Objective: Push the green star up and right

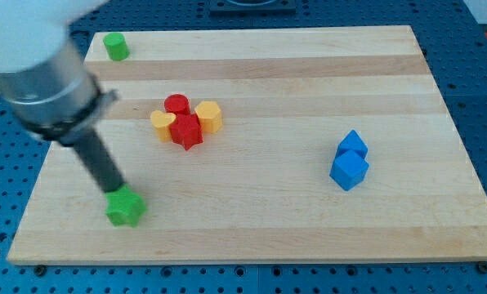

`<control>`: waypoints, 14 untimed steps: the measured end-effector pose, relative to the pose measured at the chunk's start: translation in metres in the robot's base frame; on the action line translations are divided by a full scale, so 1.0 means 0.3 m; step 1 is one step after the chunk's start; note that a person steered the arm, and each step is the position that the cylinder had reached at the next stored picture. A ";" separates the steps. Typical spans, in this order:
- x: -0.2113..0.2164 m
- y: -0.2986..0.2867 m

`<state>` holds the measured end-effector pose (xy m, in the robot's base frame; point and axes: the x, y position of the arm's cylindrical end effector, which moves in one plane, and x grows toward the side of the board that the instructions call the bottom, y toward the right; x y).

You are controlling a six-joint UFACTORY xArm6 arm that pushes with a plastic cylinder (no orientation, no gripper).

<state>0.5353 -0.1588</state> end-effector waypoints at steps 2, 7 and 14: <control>-0.033 -0.107; 0.094 0.324; -0.001 0.562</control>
<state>0.5349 0.0098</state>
